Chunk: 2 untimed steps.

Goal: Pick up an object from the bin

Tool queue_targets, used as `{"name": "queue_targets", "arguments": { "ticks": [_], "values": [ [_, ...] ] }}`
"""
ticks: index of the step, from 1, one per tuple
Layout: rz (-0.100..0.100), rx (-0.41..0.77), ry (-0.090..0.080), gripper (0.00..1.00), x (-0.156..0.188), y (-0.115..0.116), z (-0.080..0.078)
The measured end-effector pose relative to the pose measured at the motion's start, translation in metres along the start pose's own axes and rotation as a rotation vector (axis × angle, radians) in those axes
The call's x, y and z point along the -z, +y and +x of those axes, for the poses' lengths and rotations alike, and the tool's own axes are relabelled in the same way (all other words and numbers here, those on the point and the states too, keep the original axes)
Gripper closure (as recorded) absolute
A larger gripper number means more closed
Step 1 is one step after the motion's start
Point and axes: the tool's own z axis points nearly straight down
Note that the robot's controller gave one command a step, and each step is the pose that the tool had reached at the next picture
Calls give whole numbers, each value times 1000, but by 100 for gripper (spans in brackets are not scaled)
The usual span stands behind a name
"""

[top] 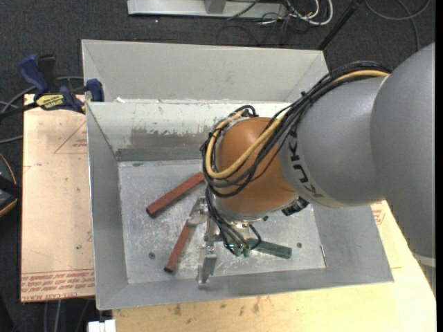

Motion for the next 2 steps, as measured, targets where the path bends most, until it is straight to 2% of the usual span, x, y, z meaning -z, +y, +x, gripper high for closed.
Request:
{"name": "queue_targets", "arguments": {
  "ticks": [1,2],
  "values": [
    [-1,-3,-7,0,3,0,-2],
    [-5,197,-25,100,-62,25,-57]
  ]
}}
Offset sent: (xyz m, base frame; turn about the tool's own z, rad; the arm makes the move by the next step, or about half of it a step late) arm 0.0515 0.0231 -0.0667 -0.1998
